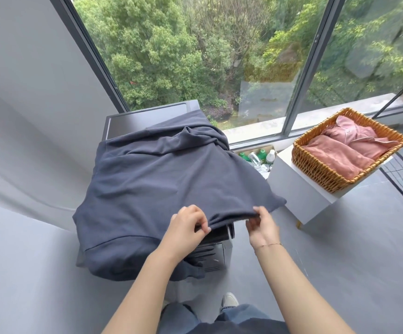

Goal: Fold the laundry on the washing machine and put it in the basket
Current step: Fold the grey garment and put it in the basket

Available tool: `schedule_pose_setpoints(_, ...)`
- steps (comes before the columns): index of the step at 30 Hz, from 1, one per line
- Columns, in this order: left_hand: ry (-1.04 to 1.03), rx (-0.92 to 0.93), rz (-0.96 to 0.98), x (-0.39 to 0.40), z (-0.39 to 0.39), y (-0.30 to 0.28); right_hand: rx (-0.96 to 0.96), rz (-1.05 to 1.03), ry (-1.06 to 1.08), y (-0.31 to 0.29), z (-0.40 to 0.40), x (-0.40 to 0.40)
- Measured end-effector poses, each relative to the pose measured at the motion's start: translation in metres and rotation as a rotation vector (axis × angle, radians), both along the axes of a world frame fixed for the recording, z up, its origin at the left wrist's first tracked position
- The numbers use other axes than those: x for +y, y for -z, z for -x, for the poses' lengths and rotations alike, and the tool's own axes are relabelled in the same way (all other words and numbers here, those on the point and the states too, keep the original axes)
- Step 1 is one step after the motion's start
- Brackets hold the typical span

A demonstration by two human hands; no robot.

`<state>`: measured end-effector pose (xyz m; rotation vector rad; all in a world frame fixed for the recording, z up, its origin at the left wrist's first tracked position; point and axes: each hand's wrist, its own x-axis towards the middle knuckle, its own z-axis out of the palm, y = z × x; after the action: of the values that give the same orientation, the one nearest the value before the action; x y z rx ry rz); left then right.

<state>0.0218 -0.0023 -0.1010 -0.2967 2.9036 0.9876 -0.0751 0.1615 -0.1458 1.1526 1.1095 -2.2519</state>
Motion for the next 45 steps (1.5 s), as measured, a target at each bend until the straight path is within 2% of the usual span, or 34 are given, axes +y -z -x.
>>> schedule_pose_setpoints(3,0.042,-0.135,-0.014,0.008,-0.012,0.018,-0.32,0.276,-0.009,0.033,-0.014,0.013)
schedule_pose_setpoints(5,-0.046,-0.194,-0.103,0.008,-0.021,0.026,-0.475,0.459,0.018,0.038,-0.013,0.01)
schedule_pose_setpoints(7,-0.194,-0.171,-0.213,0.003,-0.026,0.028,-0.468,0.56,0.035,0.024,-0.006,0.005)
schedule_pose_setpoints(9,-0.36,-0.072,-0.204,-0.01,-0.031,0.028,-0.333,0.547,0.0,0.013,0.008,0.003)
schedule_pose_setpoints(10,-0.447,-0.042,-0.136,-0.02,-0.034,0.029,-0.241,0.515,0.001,0.009,0.015,0.004)
schedule_pose_setpoints(11,-0.538,-0.057,-0.049,-0.03,-0.04,0.03,-0.133,0.459,0.009,0.007,0.022,0.004)
schedule_pose_setpoints(13,-0.658,-0.185,0.063,-0.044,-0.049,0.032,0.015,0.192,0.158,0.013,0.032,0.008)
schedule_pose_setpoints(15,-0.692,-0.255,0.063,-0.053,-0.059,0.036,-0.001,-0.09,0.323,0.021,0.024,0.007)
schedule_pose_setpoints(16,-0.691,-0.258,0.067,-0.055,-0.062,0.038,-0.05,-0.129,0.333,0.028,0.015,0.001)
schedule_pose_setpoints(17,-0.693,-0.258,0.078,-0.056,-0.062,0.039,-0.117,-0.096,0.362,0.04,0.008,-0.002)
schedule_pose_setpoints(19,-0.77,-0.252,0.077,-0.061,-0.063,0.04,-0.251,0.126,0.43,0.059,-0.006,-0.012)
schedule_pose_setpoints(20,-0.853,-0.237,0.076,-0.064,-0.067,0.042,-0.351,0.265,0.447,0.06,-0.011,-0.011)
schedule_pose_setpoints(22,-1.103,-0.144,0.043,-0.072,-0.078,0.045,-0.485,0.233,0.327,0.057,-0.014,-0.014)
schedule_pose_setpoints(23,-1.251,-0.087,-0.015,-0.077,-0.085,0.045,-0.514,0.339,0.388,0.055,-0.015,-0.014)
schedule_pose_setpoints(26,-1.504,-0.013,-0.198,-0.092,-0.105,0.048,-0.415,0.259,0.045,0.031,-0.012,-0.015)
schedule_pose_setpoints(29,-1.539,0.02,-0.302,-0.101,-0.112,0.056,-0.216,0.149,-0.134,0.01,-0.013,-0.026)
schedule_pose_setpoints(31,-1.554,0.08,-0.411,-0.102,-0.113,0.06,-0.074,-0.074,-0.305,0.009,-0.016,-0.029)
schedule_pose_setpoints(35,-1.445,0.109,-0.283,-0.11,-0.116,0.061,0.25,-0.651,-0.848,0.01,-0.016,-0.02)
schedule_pose_setpoints(37,-1.364,0.112,-0.216,-0.117,-0.121,0.057,0.361,-0.755,-0.925,0.005,-0.014,-0.018)
schedule_pose_setpoints(39,-1.347,0.188,-0.194,-0.125,-0.129,0.055,0.401,-0.593,-0.718,0.004,-0.012,-0.016)
schedule_pose_setpoints(42,-1.421,0.294,-0.229,-0.132,-0.141,0.051,0.3,-0.312,-0.283,0.012,-0.022,-0.011)
schedule_pose_setpoints(45,-1.477,0.295,-0.321,-0.132,-0.145,0.054,0.144,-0.228,-0.223,0.033,-0.039,-0.012)
